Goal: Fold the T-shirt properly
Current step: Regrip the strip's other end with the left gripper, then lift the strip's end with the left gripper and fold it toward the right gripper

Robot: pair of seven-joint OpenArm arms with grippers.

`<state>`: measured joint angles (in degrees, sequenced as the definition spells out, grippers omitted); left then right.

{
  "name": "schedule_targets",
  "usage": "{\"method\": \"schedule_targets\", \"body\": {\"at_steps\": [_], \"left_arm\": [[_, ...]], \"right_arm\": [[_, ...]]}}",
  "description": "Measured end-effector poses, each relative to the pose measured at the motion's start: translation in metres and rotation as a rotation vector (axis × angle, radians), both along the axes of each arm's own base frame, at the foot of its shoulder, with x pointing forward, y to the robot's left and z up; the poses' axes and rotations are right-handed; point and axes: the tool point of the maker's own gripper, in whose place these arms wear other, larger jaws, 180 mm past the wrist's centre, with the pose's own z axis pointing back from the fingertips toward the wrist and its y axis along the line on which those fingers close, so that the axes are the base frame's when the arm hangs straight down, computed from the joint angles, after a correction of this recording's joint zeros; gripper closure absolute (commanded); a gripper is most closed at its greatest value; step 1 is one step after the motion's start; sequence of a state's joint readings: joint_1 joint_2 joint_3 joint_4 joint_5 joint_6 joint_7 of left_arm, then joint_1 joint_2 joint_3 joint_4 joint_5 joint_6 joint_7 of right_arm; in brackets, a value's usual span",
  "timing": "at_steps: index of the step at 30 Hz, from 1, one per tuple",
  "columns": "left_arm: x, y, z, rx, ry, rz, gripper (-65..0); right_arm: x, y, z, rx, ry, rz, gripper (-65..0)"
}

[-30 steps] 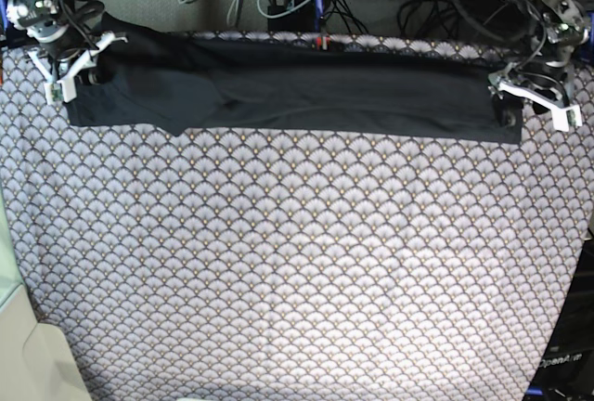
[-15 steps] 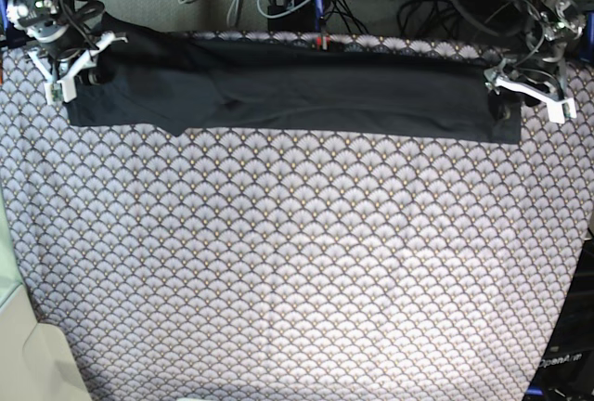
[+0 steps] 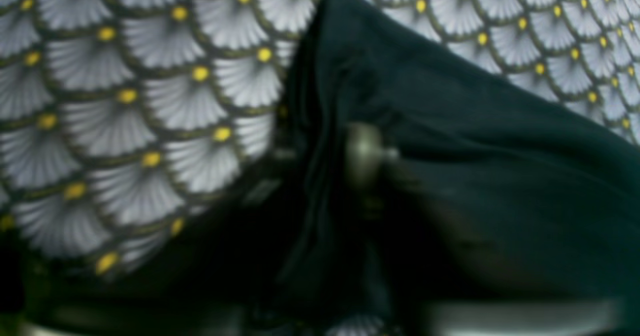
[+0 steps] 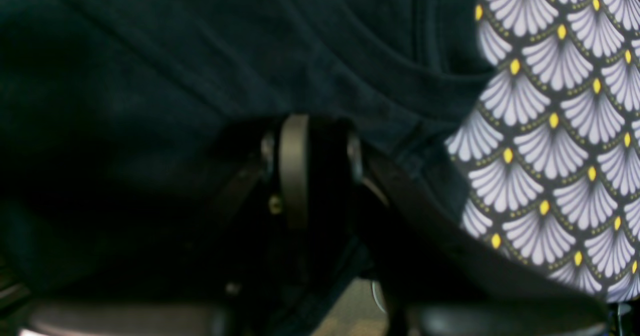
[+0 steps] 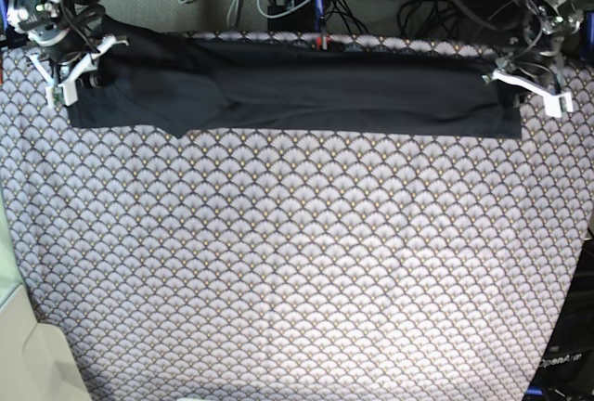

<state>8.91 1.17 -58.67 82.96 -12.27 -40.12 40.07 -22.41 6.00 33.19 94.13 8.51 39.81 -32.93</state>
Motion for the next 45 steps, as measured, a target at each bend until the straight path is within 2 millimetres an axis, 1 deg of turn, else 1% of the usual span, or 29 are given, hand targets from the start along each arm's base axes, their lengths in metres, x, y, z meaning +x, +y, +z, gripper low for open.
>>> {"method": "schedule_targets", "body": {"at_steps": [4,7,8,10,12,13,14,15,17,19,25,28,36,37,41,45], "left_arm": [[-0.001,0.001,0.0,0.021,0.015,-0.009,0.0],[-0.002,0.0,0.005,0.067,0.051,-0.033,0.0],[-0.002,-0.005,0.008,0.088,0.064,-0.049,0.0],[0.002,-0.015,0.025,0.132,0.039,-0.085,0.0],[0.011,-0.029,0.045,0.185,0.003,-0.143,0.0],[0.015,-0.039,0.056,0.2,-0.025,-0.171,0.0],[0.02,-0.053,0.064,0.207,-0.048,-0.212,0.0],[0.021,-0.068,0.067,0.211,-0.039,-0.265,0.0],[0.022,-0.093,0.069,0.206,-0.022,-0.346,0.0],[0.017,-0.111,0.064,0.198,0.022,-0.409,0.0],[0.012,-0.138,0.052,0.184,0.106,-0.523,0.0],[0.011,-0.159,0.051,0.169,0.111,-0.58,0.0],[0.039,-0.216,0.071,0.155,0.004,-0.733,0.0],[0.04,-0.222,0.072,0.155,-0.004,-0.754,0.0],[0.046,-0.261,0.082,0.129,-0.055,-0.846,0.0],[0.045,-0.3,0.088,0.08,-0.072,-0.892,0.0]], "right_arm": [[0.0,0.0,0.0,0.0,0.0,0.0,-8.8],[0.0,0.0,0.0,0.0,0.0,0.0,-8.8],[0.0,0.0,0.0,0.0,0.0,0.0,-8.8],[0.0,0.0,0.0,0.001,0.0,0.0,-8.8],[0.001,0.0,0.0,0.0,-0.001,-0.001,-8.8],[0.001,0.0,0.0,0.001,-0.002,-0.001,-8.8],[0.001,0.0,0.0,0.001,-0.002,-0.001,-8.8],[0.001,0.001,0.0,0.002,-0.003,-0.001,-8.8],[0.001,0.001,0.0,0.003,-0.003,-0.002,-8.8],[0.001,0.001,0.0,0.003,-0.003,-0.002,-8.8],[0.001,0.001,0.0,0.002,-0.003,-0.002,-8.8],[0.001,0.001,0.0,0.002,-0.003,-0.002,-8.8],[0.001,0.001,0.0,0.002,-0.003,-0.002,-8.8],[0.001,0.001,0.0,0.003,-0.003,-0.002,-8.8],[0.001,0.001,0.0,0.003,-0.003,-0.002,-8.8],[0.001,0.001,0.0,0.003,-0.003,-0.002,-8.8]]}}
